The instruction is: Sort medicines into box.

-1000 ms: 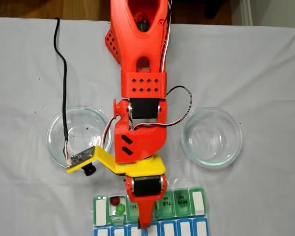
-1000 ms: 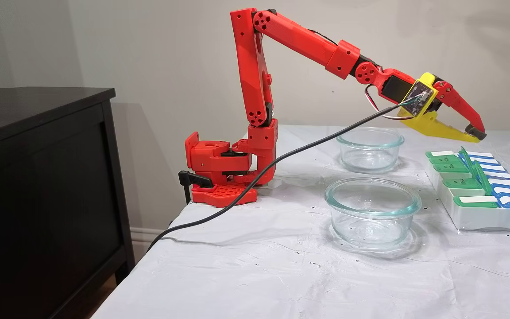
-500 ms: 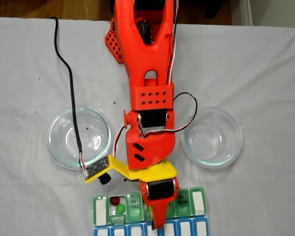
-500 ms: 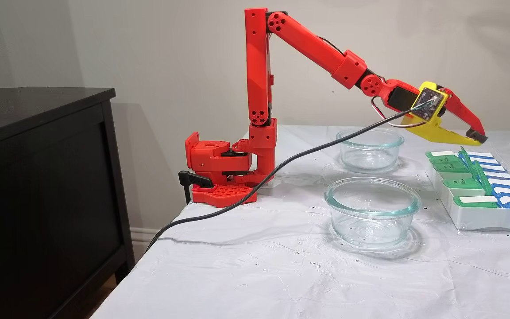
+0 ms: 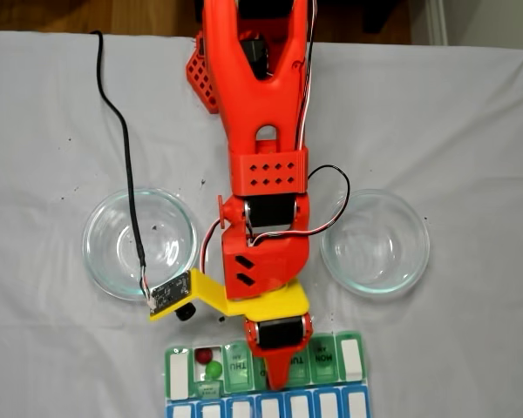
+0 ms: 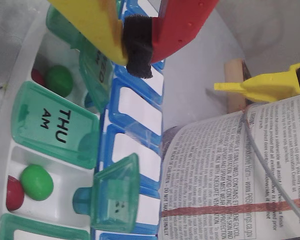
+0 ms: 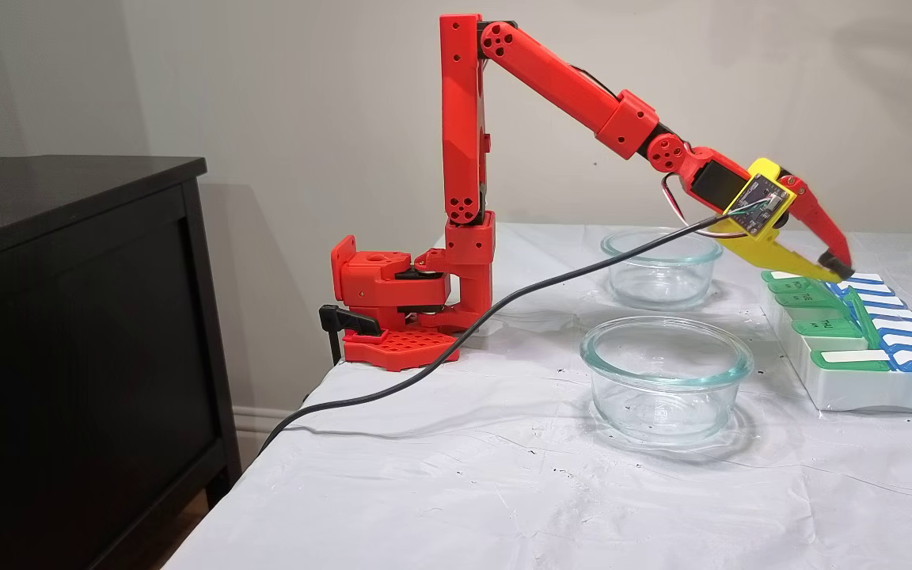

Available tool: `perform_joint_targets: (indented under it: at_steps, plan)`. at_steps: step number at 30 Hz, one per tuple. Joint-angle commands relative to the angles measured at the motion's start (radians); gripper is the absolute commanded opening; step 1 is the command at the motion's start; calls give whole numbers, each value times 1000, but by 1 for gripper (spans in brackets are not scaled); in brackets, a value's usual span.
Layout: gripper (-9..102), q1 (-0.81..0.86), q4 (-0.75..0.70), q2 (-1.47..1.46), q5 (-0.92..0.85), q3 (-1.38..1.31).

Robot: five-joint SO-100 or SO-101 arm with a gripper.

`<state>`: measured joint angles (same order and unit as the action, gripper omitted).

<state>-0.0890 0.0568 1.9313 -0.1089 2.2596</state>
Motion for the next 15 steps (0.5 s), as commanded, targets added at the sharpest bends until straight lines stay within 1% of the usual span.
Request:
perform_joint_targets:
  at_steps: [1,5,7,12,15]
  plan:
    - [0,5,14,58,-3,-14]
    - [0,5,-8,57,-12,3]
    - [0,3,-60,63,-14,0]
    - [0,12,-258,51,26,-64]
    - [0,23,-261,40,48,-77]
